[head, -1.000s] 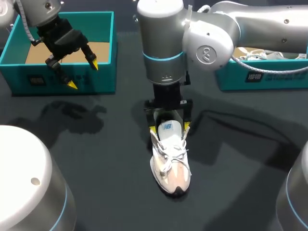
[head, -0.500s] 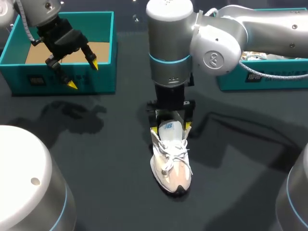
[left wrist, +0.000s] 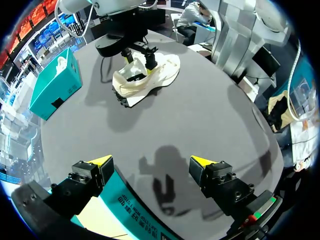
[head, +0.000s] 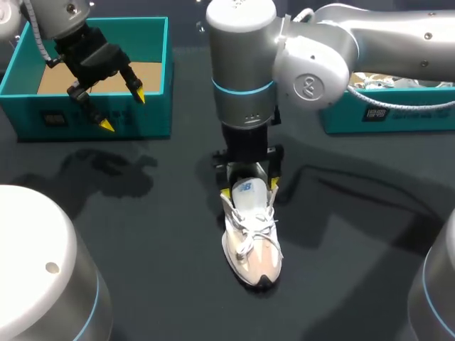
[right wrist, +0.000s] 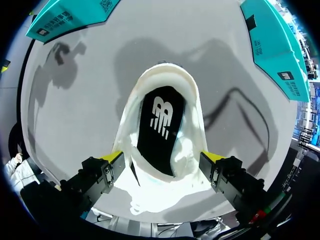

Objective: Take the shoe out of the shoebox, open the shoe tongue, remove and reinsert the insole, then place the shoe into the shoebox

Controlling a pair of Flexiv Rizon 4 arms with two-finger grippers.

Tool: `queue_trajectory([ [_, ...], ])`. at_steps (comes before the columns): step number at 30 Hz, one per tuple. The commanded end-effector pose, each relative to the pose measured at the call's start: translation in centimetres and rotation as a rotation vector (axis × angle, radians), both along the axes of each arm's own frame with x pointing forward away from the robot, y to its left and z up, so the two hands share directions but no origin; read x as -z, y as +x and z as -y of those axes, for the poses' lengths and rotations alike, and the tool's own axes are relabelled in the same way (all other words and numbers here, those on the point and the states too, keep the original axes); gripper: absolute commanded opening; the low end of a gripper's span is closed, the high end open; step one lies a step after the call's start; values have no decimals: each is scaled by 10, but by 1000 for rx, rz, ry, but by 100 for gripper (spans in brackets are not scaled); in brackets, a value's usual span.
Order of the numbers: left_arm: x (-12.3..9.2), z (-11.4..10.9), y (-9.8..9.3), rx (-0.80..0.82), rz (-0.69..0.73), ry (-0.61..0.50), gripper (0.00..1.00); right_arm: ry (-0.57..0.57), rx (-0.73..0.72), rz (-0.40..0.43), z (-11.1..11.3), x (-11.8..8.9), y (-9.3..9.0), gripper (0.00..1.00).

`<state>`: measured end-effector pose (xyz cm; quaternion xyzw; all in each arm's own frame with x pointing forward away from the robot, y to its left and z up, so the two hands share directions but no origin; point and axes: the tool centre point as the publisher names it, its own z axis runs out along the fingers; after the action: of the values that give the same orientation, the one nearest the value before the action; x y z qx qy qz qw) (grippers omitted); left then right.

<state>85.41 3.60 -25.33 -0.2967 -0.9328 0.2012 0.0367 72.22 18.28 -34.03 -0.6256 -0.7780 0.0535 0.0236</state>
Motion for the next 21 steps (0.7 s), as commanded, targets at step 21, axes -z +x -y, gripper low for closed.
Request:
queue_trajectory([
  [21,0,0,0,1,0,2,100,5,11,21,7,-5,-15,85],
])
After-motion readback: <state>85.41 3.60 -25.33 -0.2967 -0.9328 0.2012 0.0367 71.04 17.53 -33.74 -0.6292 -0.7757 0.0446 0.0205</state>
